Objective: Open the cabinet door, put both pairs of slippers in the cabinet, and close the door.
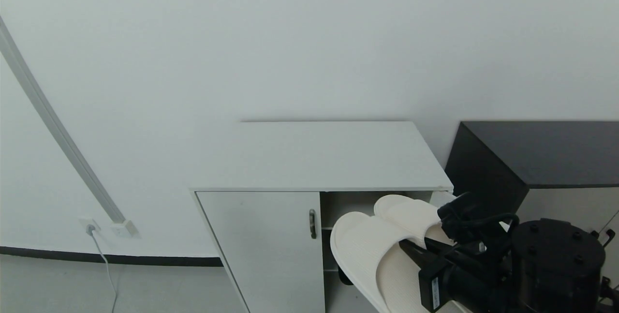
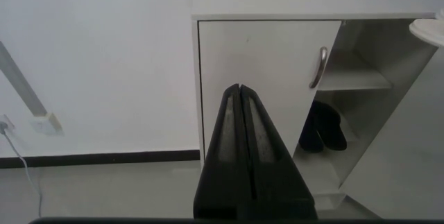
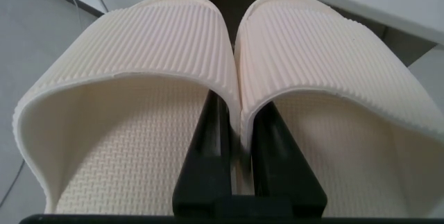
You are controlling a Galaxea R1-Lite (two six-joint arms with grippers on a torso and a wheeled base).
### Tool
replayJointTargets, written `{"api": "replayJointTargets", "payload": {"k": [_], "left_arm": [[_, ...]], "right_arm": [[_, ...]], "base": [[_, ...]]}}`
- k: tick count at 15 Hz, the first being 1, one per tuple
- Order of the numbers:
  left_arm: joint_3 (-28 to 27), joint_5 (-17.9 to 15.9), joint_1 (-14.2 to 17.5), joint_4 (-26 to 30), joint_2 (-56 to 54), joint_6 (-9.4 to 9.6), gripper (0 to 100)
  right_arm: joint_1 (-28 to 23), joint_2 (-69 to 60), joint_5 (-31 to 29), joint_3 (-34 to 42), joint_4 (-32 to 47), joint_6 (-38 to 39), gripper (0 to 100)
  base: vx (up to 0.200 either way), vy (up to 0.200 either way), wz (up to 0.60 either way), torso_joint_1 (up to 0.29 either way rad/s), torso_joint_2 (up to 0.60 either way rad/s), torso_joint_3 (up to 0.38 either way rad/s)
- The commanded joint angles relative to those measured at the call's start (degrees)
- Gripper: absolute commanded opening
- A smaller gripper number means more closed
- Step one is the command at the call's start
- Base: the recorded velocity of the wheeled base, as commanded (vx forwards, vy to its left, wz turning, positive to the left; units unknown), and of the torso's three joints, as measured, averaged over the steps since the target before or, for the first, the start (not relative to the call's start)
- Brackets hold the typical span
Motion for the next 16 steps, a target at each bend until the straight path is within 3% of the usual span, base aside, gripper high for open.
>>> {"api": "replayJointTargets", "payload": {"k": [1,16], "left_arm": [[0.0,-0.02,-0.02,0.0,0.04,-0.07,0],[0.0,-0.02,-0.02,0.0,-0.05,-0.07,0]], "right_arm": [[0.03,0.2,0.07,0.49,0.02,-0.07,0],[0.12,0.2,0.16,1.01,-0.07,-0.07,0]], "base": [[0.0,0.0,0.0,-0.203,0.45,0.261],[0.0,0.0,0.0,-0.202,0.53,0.313]]}}
